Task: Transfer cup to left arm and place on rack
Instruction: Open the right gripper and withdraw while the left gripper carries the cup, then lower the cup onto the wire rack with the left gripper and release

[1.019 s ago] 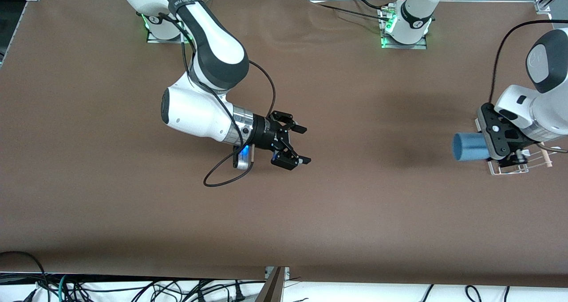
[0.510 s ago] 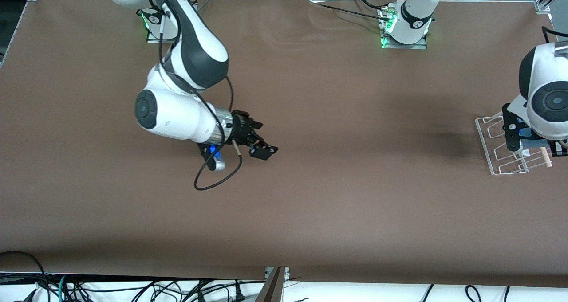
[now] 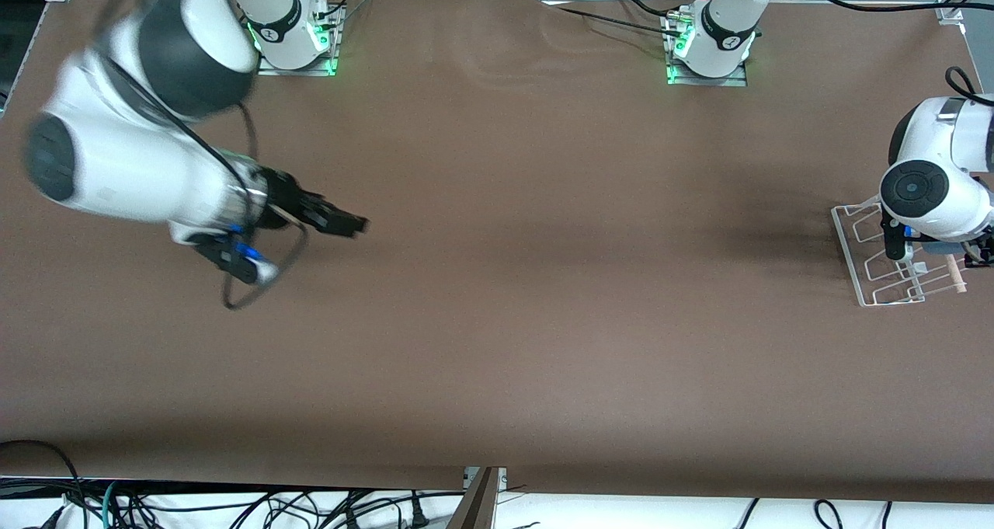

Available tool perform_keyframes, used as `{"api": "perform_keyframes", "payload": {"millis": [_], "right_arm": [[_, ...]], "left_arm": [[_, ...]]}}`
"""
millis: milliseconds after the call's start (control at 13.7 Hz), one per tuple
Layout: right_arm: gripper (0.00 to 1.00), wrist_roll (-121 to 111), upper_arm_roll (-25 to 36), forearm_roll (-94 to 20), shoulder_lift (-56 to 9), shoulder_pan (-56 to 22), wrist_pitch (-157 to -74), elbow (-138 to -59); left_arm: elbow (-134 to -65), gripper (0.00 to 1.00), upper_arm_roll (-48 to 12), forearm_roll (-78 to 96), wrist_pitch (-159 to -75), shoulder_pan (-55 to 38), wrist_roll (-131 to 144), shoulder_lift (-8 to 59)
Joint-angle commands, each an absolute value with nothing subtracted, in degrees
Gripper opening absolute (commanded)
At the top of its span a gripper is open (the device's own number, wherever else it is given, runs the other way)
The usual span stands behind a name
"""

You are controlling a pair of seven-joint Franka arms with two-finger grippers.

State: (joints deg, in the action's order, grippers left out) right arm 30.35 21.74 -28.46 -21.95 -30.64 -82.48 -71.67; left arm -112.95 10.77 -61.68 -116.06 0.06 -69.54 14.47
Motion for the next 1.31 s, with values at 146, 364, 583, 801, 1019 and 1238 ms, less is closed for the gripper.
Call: {"api": "perform_keyframes", "payload": {"millis": [146,364,583,801,1019,1238], "right_arm": [[1.00,15.83,20.49,-10.94,-9.87,-31.46,-79.89,-80.40],[1.00,11.20,16.01,-3.62,-3.45,-28.23,-83.74,-88.56],[1.00,4.33,7.68,-1.93,1.83,-16.74,-89.55,-96.57],[1.00,-1.22,3.86,-0.98,2.02,-10.37,-91.58,-97.21],[1.00,-0.79,4.04,-0.18,1.76,-10.46,-92.29,-96.42],[1.00,-0.44,4.04,0.87,1.32,-10.37,-92.37,-95.98]], "left_arm": [[-118.21,0.00,10.37,-69.34,-119.00,0.44,-58.55,12.48],[-120.05,0.00,10.37,-69.61,-119.09,0.44,-56.43,12.74],[-121.63,0.00,10.37,-71.27,-120.50,0.35,-52.40,13.44],[-122.87,0.00,10.37,-71.37,-120.67,0.35,-49.84,13.80],[-122.08,1.00,10.28,-71.11,-120.59,0.35,-50.98,13.36],[-119.62,1.00,10.20,-70.14,-120.15,-0.09,-51.06,12.57]]}}
